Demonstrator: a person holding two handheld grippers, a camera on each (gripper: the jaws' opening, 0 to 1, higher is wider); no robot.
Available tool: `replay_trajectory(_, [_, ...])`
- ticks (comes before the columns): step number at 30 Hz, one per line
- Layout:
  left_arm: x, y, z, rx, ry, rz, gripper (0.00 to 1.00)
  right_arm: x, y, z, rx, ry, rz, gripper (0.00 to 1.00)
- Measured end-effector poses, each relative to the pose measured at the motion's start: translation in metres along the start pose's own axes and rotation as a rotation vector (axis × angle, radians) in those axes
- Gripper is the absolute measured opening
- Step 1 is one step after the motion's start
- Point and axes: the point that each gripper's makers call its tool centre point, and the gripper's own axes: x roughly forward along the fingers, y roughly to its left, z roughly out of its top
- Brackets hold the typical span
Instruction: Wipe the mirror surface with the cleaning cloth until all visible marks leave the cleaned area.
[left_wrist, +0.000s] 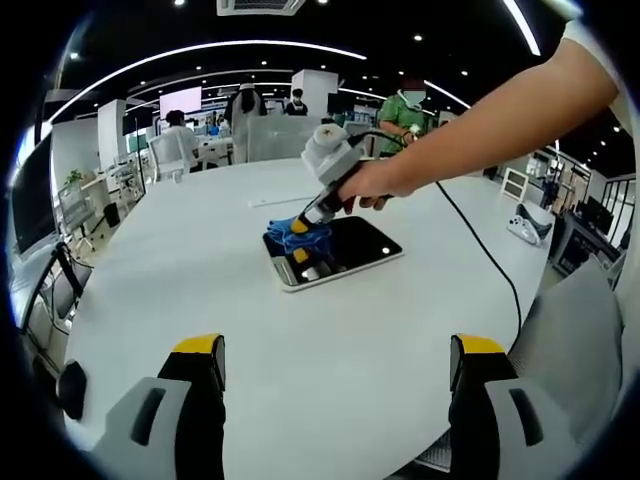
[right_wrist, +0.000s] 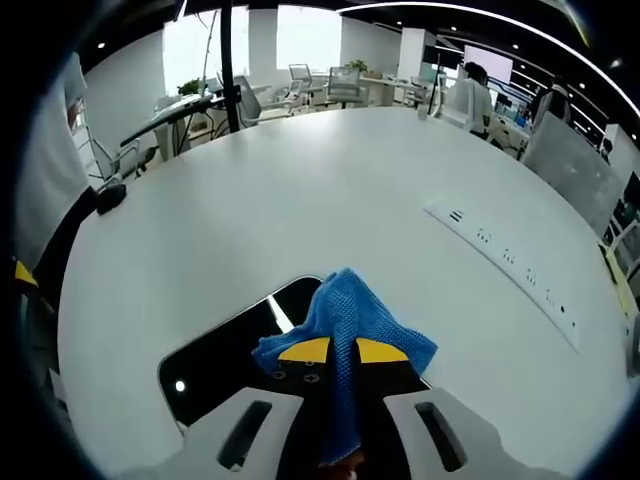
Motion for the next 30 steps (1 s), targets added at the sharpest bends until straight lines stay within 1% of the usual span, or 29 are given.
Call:
replay_trajectory(9, [0.0,-0.002,0.001,-0.001,-0.001,-0.004,0.94,-0.002,-0.006,-0.004,0.003,0.007,-0.001,0.03])
replay_trajectory(30, [0.0,-0.002,-0.001,0.001,0.007,0.0,0.93,-0.012,-0.02,-0.016,0.008,0.016,-0.012,0.03])
